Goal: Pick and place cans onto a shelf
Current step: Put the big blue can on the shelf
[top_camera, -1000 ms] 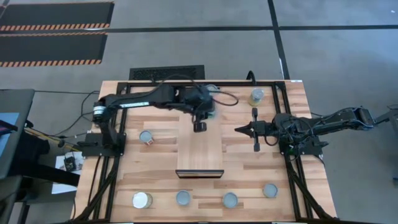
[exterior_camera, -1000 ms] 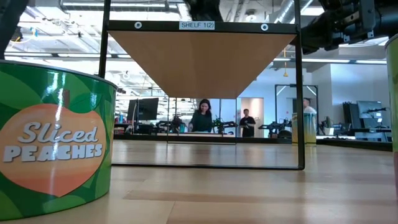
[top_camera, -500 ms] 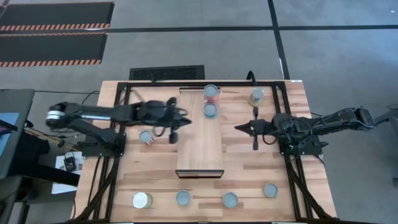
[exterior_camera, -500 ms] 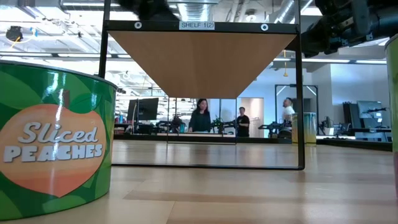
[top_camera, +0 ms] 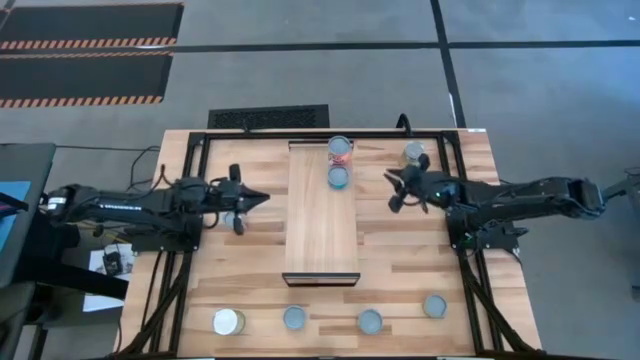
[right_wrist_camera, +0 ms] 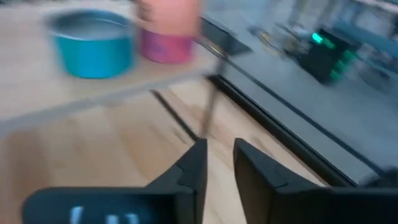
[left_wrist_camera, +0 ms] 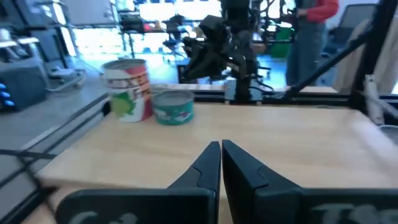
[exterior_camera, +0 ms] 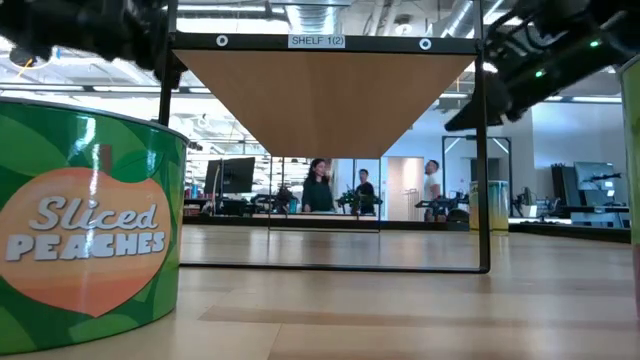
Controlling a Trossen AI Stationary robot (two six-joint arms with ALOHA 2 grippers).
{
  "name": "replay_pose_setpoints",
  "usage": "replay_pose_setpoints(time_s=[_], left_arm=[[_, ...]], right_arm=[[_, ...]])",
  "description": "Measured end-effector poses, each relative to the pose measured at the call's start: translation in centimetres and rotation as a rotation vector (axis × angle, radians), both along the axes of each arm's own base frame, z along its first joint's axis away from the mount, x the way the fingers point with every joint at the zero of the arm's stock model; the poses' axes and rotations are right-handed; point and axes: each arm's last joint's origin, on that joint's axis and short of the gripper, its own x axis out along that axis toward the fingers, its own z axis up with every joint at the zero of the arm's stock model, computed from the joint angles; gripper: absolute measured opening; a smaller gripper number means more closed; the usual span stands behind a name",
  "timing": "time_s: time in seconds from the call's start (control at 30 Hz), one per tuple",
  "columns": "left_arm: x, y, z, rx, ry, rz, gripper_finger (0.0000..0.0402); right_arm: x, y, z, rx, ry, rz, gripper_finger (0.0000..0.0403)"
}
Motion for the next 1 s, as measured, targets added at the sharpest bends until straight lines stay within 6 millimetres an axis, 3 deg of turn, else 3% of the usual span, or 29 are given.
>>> replay_pose_setpoints(time_s=[0.23, 0.5, 0.8, 1.0], left_arm=[[-1.8, 0.8, -0.5, -0.011, -0.072, 0.103, 0.0006], [-2.0, 0.9, -0.3, -0.017, -0.084, 0.092, 0.0006], [-2.0, 0.9, -0.4, -0.017, -0.074, 0.093, 0.0006], [-2.0, 0.9, -0.4, -0.038, -0.080, 0.094, 0.0006]], right_arm=[[-0.1, -3.2, 1.1, 0.055, 0.130, -0.190, 0.0172], [-0.6, -7.1, -1.1, 0.214, 0.323, -0.322, 0.0235], [-0.7, -10.5, -2.6, 0.243, 0.482, -0.386, 0.0229], [-0.7, -11.5, -2.9, 0.260, 0.499, -0.412, 0.0185]])
